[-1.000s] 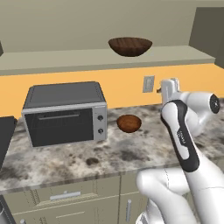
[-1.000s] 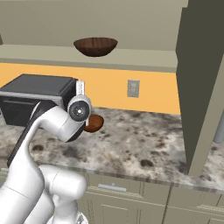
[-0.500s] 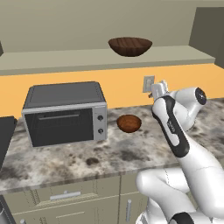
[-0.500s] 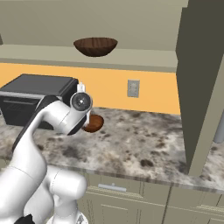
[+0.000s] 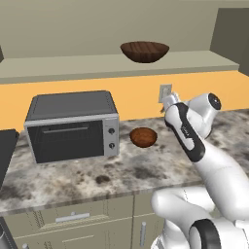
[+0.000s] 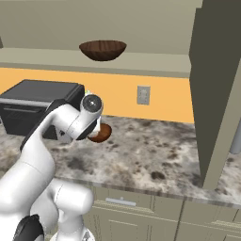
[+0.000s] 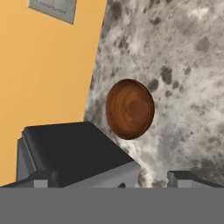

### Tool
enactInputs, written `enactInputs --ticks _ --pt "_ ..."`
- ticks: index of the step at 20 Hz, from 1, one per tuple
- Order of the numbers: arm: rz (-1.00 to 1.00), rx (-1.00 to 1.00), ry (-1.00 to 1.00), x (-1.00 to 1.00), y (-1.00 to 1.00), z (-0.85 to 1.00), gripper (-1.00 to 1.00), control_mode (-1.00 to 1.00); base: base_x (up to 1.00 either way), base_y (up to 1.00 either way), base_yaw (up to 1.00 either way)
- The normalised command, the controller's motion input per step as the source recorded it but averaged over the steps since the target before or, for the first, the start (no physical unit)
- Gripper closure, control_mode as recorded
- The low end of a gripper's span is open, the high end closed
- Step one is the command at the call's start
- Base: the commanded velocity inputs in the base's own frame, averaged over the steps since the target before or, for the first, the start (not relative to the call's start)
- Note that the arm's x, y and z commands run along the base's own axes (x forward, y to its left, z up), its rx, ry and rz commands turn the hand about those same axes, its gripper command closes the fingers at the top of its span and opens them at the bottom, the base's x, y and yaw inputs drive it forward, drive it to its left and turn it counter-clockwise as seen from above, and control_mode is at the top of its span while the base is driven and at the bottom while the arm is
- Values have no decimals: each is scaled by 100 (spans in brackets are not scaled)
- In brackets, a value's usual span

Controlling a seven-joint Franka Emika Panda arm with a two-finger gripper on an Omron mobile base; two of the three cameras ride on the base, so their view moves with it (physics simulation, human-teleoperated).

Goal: Pick up the bowls on the counter and stack them on top of one another in the open cabinet. Place the smaller bowl on top of the larger bowl.

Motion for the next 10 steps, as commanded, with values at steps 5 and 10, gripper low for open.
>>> enactInputs --ticks 5,10 --pt "8 -6 0 16 0 -30 -100 -100 0 0 0" --pt "3 -12 -2 12 3 -36 -100 -100 0 0 0"
